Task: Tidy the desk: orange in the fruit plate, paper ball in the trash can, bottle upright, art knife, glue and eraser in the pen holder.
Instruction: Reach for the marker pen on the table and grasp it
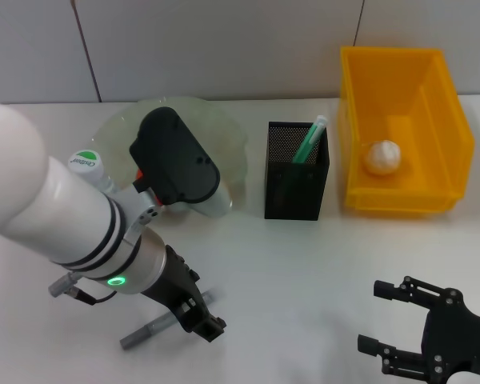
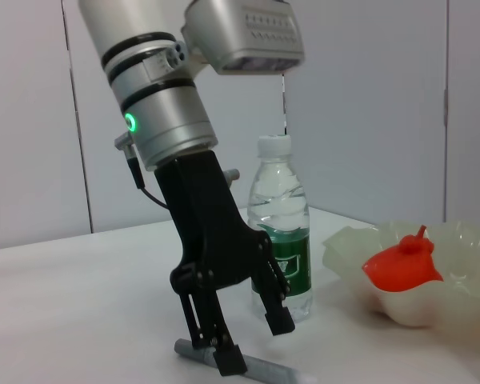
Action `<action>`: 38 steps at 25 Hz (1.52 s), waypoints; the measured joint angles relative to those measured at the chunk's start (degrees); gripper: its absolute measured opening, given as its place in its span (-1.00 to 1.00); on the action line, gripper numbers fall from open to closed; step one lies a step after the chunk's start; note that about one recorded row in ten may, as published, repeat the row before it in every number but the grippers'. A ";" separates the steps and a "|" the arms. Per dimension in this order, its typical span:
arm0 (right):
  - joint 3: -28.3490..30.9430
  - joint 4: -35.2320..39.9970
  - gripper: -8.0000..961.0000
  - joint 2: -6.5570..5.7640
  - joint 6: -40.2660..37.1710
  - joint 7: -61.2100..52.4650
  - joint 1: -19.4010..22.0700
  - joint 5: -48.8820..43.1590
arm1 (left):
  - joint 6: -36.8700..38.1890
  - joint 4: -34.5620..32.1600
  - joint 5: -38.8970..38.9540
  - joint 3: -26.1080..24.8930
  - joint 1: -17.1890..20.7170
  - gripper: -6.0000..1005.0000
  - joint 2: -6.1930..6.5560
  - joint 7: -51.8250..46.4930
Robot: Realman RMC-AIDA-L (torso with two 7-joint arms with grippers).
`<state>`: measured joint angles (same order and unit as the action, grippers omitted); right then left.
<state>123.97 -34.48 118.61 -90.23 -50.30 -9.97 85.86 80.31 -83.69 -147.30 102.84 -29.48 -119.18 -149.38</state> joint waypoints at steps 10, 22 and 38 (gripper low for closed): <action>0.05 0.04 0.60 0.07 0.04 0.11 0.04 0.00 | 0.09 3.72 -0.37 0.09 -2.48 0.59 0.01 0.46; 0.04 0.06 0.60 0.13 0.07 -0.05 -0.14 0.01 | 0.01 6.08 -2.28 0.09 -3.68 0.13 0.01 0.40; 0.04 1.44 0.60 -0.13 0.16 0.08 -0.49 0.02 | 0.34 7.09 -2.96 1.77 -5.17 -0.24 0.00 0.12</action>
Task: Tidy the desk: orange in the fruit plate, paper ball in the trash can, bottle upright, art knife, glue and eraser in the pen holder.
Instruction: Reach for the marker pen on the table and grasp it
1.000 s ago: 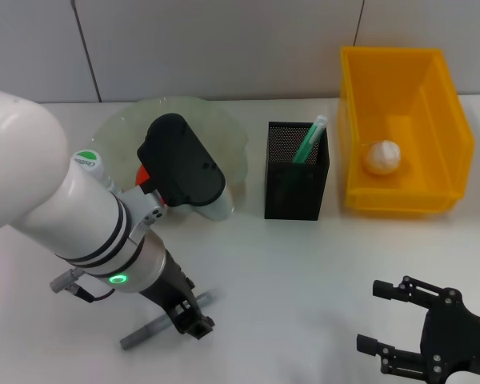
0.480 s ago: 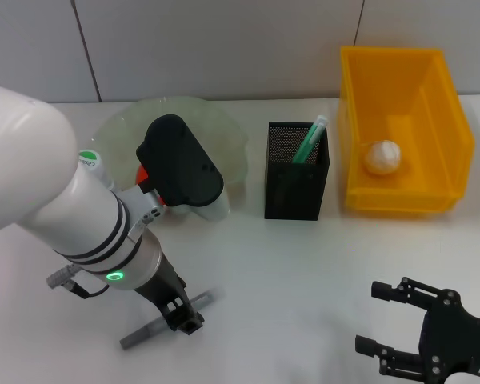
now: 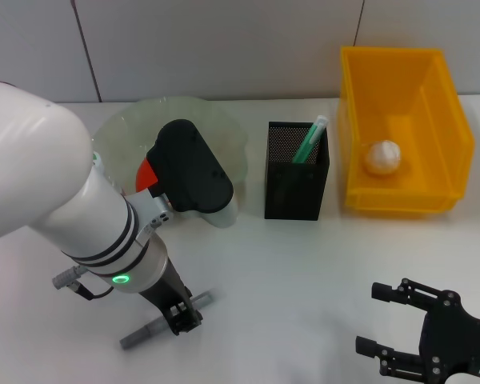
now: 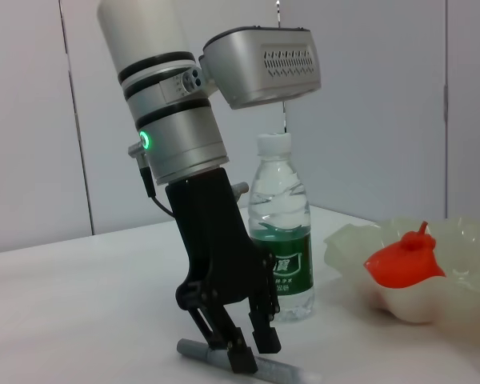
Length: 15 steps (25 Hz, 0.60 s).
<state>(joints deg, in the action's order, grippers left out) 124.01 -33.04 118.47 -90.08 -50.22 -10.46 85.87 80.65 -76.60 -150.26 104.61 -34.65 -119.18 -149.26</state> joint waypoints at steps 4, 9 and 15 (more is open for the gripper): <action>0.00 0.00 0.60 0.00 0.00 0.02 0.00 0.00 | -0.03 1.18 -0.04 0.00 -0.52 -0.34 0.00 0.00; 0.00 0.06 0.60 0.00 0.00 0.04 0.00 0.00 | -0.28 2.25 -0.09 -0.02 -0.92 -0.34 0.00 0.06; 0.00 0.08 0.60 0.00 -0.01 0.04 0.00 0.00 | -0.46 2.46 -0.13 -0.02 -1.08 -0.34 0.00 0.29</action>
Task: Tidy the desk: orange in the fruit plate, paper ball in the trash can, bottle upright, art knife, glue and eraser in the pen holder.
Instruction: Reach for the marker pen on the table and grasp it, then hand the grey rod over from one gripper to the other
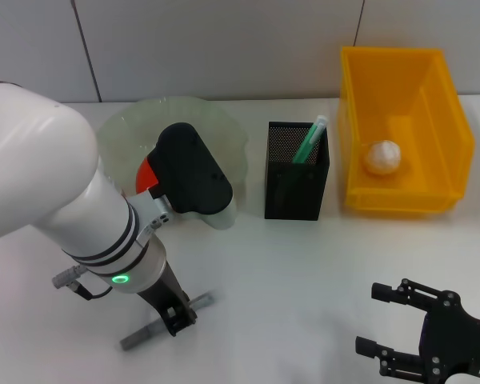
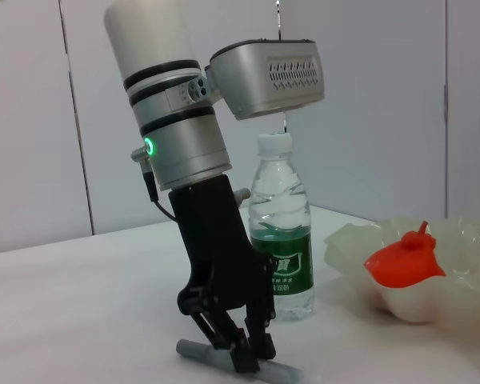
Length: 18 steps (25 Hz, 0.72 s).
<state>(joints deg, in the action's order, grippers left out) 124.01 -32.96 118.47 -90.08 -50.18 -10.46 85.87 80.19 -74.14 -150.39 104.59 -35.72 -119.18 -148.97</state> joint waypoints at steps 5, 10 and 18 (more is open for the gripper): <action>0.00 0.00 0.59 0.00 0.02 -0.17 0.00 0.00 | -0.34 0.72 0.00 0.57 -0.26 -0.52 0.00 0.03; 0.00 0.00 0.59 0.00 0.06 -0.42 0.00 0.00 | -0.33 0.74 0.00 0.66 -0.32 -0.63 0.00 0.10; 0.01 0.00 0.59 -0.06 0.04 -0.46 0.00 0.15 | 0.17 -0.36 0.01 0.79 -0.28 -0.67 0.00 0.26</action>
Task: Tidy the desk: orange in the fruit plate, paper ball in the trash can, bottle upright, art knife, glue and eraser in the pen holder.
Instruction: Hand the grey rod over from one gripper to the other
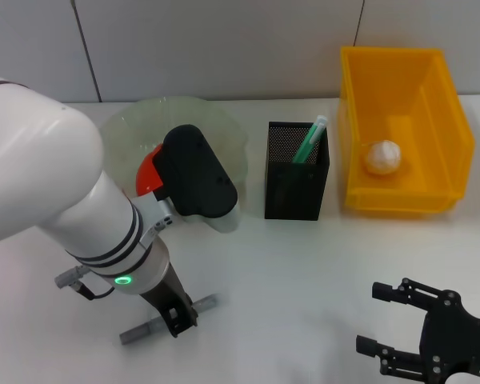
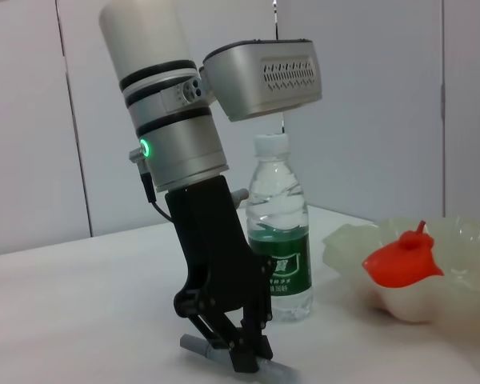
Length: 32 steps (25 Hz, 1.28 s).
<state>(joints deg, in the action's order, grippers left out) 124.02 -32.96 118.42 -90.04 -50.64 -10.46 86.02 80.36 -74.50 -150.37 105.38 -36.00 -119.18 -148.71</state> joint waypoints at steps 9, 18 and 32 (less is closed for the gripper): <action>2.25 0.00 0.59 -0.03 -0.62 -0.04 0.24 -0.01 | 1.60 -6.39 0.57 -0.27 1.20 -0.71 0.00 0.08; 2.31 0.00 0.59 0.00 -0.66 -0.15 0.52 0.18 | 0.64 -21.88 6.13 -1.79 5.26 -0.73 0.30 0.80; 2.37 0.00 0.59 0.15 -0.68 -0.16 0.41 0.28 | -38.44 -22.13 33.85 0.67 15.46 -0.73 0.32 24.30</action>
<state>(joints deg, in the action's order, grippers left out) 126.38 -32.96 118.57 -90.72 -50.81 -10.05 86.30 41.92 -96.62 -116.52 106.05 -20.53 -118.87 -124.40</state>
